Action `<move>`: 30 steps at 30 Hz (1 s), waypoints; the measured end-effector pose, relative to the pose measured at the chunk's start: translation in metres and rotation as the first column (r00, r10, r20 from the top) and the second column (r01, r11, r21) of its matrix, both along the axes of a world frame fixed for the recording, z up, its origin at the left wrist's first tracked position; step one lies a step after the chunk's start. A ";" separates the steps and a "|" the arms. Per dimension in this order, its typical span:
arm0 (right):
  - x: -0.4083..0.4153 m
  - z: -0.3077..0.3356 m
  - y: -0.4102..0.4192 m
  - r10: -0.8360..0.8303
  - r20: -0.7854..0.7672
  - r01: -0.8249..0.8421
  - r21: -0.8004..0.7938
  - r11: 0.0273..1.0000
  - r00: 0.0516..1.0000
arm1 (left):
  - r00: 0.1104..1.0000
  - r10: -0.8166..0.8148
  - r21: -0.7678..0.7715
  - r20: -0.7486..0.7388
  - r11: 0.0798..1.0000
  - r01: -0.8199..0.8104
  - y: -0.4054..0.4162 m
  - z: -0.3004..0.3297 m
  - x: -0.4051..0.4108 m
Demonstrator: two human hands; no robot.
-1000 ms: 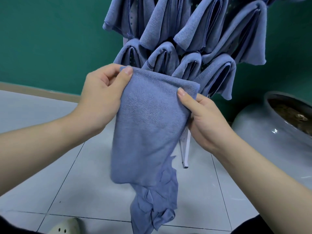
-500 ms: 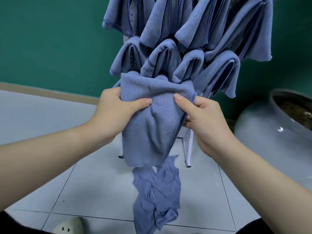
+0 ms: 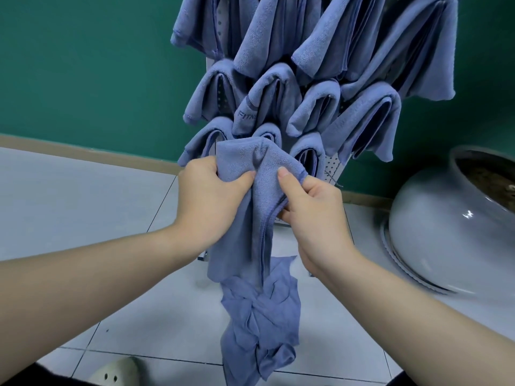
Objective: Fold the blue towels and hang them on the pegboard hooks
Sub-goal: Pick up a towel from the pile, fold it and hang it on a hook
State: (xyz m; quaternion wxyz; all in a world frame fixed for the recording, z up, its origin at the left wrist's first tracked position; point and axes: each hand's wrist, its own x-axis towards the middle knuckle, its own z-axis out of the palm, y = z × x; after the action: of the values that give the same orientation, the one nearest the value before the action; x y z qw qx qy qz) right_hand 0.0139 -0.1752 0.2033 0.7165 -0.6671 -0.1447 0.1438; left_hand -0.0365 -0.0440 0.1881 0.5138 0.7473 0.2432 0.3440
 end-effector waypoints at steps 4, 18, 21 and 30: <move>0.002 0.003 0.000 -0.035 0.032 0.034 0.007 0.999 0.999 | 0.994 -0.111 0.023 -0.006 0.994 0.111 -0.012 0.004 -0.007; 0.005 0.019 -0.011 -0.021 0.139 0.023 -0.011 1.000 0.990 | 0.917 -0.340 -0.144 0.210 0.917 0.372 -0.024 0.013 -0.018; 0.003 0.020 -0.013 -0.009 0.147 0.014 -0.034 0.999 0.989 | 0.935 -0.311 -0.046 0.169 0.945 0.323 -0.020 0.011 -0.018; -0.004 0.019 -0.008 0.095 0.173 -0.093 -0.024 0.995 0.980 | 0.969 -0.234 -0.028 0.078 0.971 0.237 -0.015 0.018 -0.017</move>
State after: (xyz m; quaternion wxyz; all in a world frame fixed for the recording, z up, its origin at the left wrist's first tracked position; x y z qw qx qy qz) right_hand 0.0102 -0.1833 0.2227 0.6882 -0.6752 -0.2370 0.1197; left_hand -0.0532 -0.0586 0.2062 0.5734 0.7480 0.1398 0.3034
